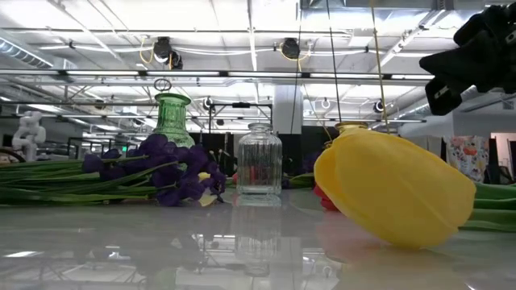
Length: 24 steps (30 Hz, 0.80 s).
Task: Sort flowers into vase by color
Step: Put the top left yellow tulip into the yellow vase
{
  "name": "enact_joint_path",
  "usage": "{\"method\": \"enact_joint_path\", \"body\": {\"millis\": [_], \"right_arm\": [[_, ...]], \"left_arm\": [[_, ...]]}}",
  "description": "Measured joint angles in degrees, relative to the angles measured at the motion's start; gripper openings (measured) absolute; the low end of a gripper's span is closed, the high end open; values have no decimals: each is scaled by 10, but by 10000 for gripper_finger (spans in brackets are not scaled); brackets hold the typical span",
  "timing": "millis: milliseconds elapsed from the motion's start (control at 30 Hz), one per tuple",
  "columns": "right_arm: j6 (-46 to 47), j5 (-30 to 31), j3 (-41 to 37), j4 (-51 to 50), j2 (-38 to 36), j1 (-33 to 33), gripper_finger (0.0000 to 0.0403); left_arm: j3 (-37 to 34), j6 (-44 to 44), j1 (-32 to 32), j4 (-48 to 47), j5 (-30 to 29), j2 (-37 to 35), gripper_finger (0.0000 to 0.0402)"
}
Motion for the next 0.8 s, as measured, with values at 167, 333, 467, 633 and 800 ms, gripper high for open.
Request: {"method": "enact_joint_path", "body": {"millis": [167,333,467,633,800], "right_arm": [[-5,0,0,0,0,0,0],[130,4,0,9,0,0,0],[130,42,0,65,0,0,0],[62,43,44,61,24,1,0],[-5,44,140,-11,94,1,0]], "left_arm": [[1,0,-22,3,0,23,22],[-26,-5,-71,14,-4,59,23],[-50,-1,-120,78,-57,92,24],[-59,39,-168,117,-124,135,24],[-58,44,-180,139,-181,165,24]]}}
